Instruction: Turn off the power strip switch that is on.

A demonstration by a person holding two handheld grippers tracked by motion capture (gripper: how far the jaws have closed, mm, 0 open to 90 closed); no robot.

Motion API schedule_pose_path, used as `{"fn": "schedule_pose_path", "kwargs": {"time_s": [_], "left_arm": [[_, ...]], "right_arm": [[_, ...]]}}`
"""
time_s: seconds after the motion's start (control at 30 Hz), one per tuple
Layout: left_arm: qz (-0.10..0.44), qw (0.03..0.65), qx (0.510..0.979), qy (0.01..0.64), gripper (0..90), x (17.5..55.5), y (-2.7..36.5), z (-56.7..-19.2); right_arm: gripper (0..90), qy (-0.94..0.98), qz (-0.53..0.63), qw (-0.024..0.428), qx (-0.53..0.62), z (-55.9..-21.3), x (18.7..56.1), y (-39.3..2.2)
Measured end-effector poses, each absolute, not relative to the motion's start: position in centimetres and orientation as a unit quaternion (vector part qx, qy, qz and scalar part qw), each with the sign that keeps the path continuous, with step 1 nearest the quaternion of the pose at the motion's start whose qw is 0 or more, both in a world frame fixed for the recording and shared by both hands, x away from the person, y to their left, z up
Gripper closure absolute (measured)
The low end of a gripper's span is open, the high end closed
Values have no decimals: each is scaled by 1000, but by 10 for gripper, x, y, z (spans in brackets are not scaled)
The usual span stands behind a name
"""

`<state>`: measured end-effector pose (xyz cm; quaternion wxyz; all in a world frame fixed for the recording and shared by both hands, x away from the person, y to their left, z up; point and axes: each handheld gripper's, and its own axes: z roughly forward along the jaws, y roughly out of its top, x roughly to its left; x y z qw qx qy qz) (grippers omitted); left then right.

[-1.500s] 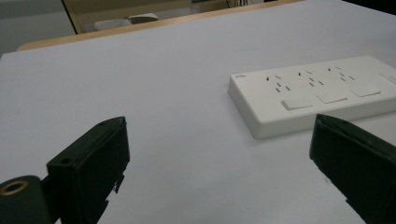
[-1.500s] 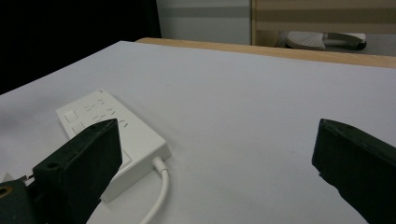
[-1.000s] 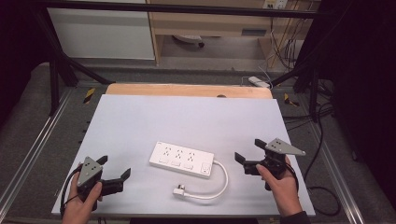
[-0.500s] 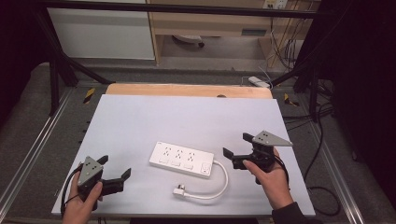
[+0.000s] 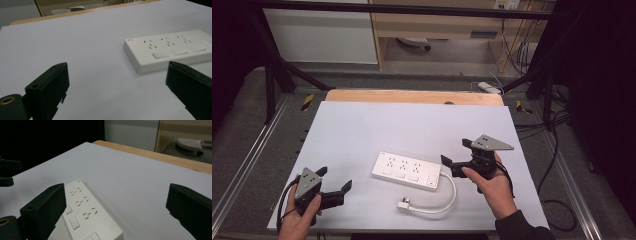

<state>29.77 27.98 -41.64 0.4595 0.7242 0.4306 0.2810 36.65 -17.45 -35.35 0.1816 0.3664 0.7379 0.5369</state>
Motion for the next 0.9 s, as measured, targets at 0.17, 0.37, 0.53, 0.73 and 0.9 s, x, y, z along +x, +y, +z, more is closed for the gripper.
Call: {"fn": "schedule_pose_path", "kwargs": {"time_s": [0.17,0.37,0.53,0.73,0.9], "left_arm": [[281,458,724,431,48,298,279,-417],[282,458,724,432,48,298,279,-417],[281,459,724,432,48,298,279,-417],[281,459,724,432,48,298,279,-417],[280,459,724,431,48,298,279,-417]], "right_arm": [[33,741,538,181,359,-351,369,-166],[33,742,541,179,353,-346,371,-157],[34,742,545,180,347,-340,373,-148],[34,750,541,178,336,-335,375,-136],[32,754,538,177,331,-332,377,-127]]}}
